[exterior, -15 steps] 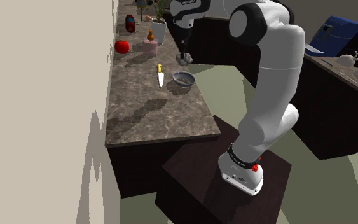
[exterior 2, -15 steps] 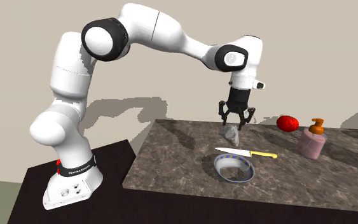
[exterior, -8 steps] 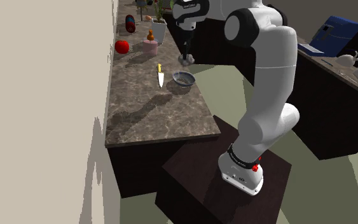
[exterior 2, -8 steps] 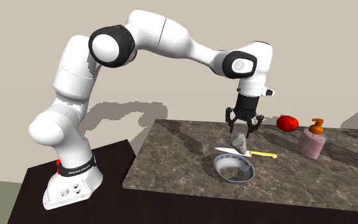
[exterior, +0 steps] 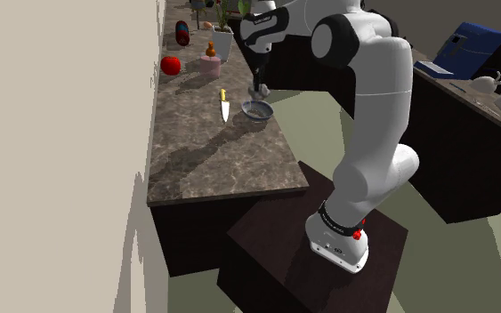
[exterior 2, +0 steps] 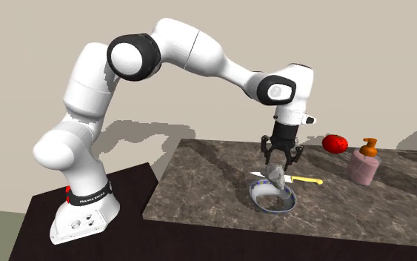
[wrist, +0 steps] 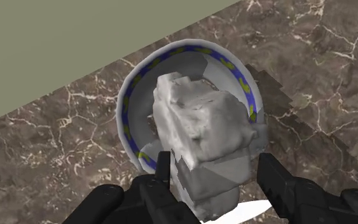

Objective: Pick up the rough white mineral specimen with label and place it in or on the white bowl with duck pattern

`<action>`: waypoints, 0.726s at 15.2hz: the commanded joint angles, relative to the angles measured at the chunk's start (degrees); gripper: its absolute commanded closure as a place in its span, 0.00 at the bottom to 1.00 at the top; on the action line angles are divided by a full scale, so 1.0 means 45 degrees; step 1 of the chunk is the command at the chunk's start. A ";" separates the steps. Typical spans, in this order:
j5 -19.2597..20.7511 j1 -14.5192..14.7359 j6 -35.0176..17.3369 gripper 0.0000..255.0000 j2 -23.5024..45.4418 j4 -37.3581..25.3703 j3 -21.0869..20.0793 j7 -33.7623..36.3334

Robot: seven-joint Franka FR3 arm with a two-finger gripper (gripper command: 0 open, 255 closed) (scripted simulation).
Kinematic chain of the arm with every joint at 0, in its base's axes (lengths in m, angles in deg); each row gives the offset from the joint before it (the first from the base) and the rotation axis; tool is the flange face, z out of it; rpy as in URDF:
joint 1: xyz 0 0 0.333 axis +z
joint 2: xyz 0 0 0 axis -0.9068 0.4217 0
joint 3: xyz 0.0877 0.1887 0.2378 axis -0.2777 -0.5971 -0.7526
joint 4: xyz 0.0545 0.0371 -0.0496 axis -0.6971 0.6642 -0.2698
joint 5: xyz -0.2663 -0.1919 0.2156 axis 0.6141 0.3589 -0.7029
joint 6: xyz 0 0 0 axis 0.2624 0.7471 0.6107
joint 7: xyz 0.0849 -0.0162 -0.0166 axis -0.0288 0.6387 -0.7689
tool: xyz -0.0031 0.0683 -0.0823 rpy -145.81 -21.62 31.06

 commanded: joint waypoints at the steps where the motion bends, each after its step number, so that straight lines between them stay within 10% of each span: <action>1: -0.0005 -0.0007 -0.0319 1.00 0.0102 0.0203 -0.0004 0.0007; 11: -0.0026 -0.0017 -0.1041 1.00 0.0459 0.0570 -0.0021 0.0037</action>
